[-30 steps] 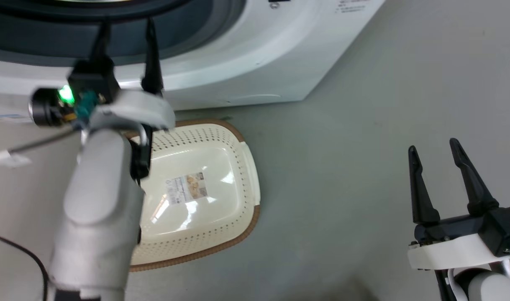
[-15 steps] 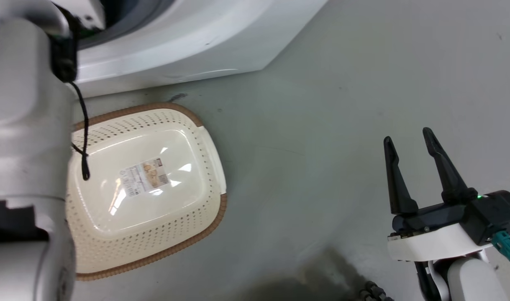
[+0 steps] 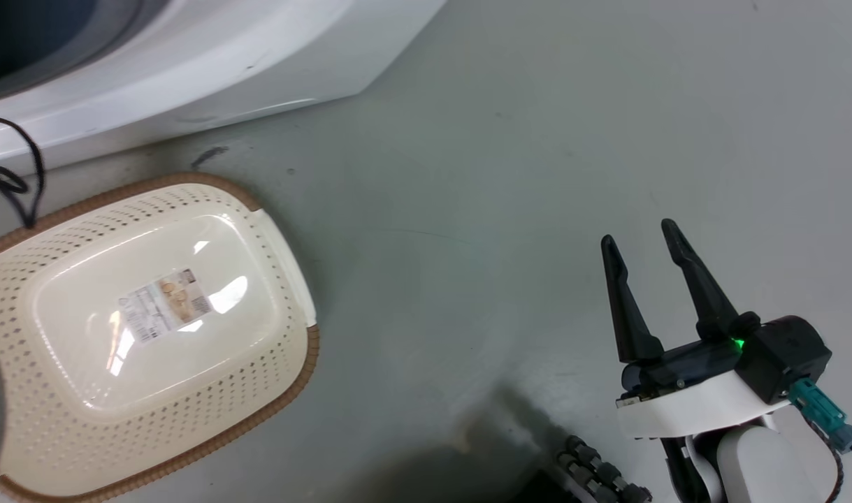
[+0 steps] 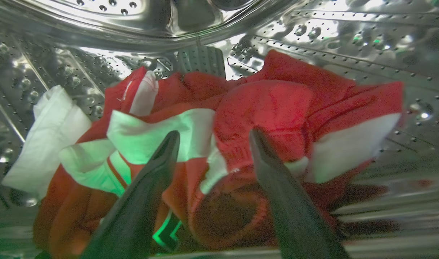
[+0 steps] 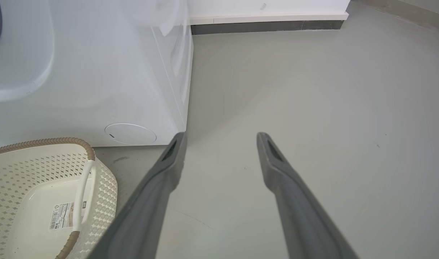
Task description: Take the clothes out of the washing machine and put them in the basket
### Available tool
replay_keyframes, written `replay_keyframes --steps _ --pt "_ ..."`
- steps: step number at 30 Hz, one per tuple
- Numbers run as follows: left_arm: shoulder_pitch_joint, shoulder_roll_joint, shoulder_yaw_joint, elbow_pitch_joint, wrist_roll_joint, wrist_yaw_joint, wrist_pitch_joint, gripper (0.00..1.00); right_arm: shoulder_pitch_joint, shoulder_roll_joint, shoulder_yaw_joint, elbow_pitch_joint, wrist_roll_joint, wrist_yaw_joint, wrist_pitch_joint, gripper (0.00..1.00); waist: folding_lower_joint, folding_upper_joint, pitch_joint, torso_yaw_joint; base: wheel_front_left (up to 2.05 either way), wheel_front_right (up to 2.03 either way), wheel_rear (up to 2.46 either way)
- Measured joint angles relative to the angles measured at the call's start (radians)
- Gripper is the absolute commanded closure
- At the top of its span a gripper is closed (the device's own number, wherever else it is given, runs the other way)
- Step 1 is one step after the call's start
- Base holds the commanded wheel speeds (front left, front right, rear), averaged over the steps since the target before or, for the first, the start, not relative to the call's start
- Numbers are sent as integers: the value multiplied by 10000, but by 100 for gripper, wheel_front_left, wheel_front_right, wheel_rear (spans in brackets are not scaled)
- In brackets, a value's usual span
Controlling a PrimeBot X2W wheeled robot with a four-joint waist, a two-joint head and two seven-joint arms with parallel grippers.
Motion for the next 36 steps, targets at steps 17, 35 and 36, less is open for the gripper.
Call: replay_keyframes --steps 17,35,36 --pt "-925 1114 -88 -12 -38 560 4932 0 8 -2 497 109 686 2 -15 0 -1 0 395 -960 0 0 0" --pt "1732 899 -38 -2890 -242 1103 1705 100 -133 0 313 165 696 0 -17 0 -1 0 -206 -825 0 0 0" --pt "1916 865 -23 -2905 -284 1131 1250 100 -133 2 270 178 663 2 -17 0 -1 0 -310 -789 0 0 0"
